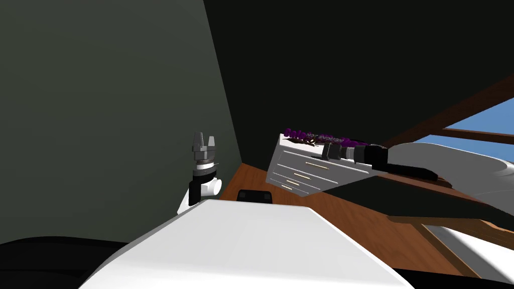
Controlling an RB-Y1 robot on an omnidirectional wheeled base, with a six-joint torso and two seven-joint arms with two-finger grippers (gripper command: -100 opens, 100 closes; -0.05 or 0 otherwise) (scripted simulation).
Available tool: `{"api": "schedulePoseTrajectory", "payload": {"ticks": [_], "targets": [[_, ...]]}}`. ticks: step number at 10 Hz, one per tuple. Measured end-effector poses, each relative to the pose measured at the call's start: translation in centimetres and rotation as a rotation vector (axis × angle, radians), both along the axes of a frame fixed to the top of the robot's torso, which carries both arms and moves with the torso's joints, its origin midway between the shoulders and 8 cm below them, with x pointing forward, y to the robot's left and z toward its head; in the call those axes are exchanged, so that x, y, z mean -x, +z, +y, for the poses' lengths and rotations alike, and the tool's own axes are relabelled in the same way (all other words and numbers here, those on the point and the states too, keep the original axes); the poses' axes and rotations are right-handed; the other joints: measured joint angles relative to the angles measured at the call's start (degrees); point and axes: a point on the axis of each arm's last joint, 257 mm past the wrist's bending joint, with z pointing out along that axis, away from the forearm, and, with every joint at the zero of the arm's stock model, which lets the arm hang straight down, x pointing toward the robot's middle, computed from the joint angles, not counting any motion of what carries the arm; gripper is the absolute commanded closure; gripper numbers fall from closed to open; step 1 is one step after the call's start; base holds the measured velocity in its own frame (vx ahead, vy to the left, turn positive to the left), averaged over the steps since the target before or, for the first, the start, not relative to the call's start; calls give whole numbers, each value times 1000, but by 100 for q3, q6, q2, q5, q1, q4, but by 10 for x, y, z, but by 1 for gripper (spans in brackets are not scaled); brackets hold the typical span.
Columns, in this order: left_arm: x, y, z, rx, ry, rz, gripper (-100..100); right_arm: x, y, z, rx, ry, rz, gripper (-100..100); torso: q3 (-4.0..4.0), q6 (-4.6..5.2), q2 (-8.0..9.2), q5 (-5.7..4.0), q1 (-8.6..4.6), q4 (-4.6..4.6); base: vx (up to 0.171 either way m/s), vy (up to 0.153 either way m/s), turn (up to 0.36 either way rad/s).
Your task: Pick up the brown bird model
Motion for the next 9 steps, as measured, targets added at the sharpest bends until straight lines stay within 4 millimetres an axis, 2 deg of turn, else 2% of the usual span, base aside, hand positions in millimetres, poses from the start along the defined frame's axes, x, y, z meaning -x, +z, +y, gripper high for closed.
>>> {"api": "schedulePoseTrajectory", "payload": {"ticks": [9], "targets": [[0, 0, 0, 0, 0, 0, 0, 12, 3, -49, 257, -15, 185, -100, -12, -2, -20, -1, 0, -5, 89, 20, 39]]}}
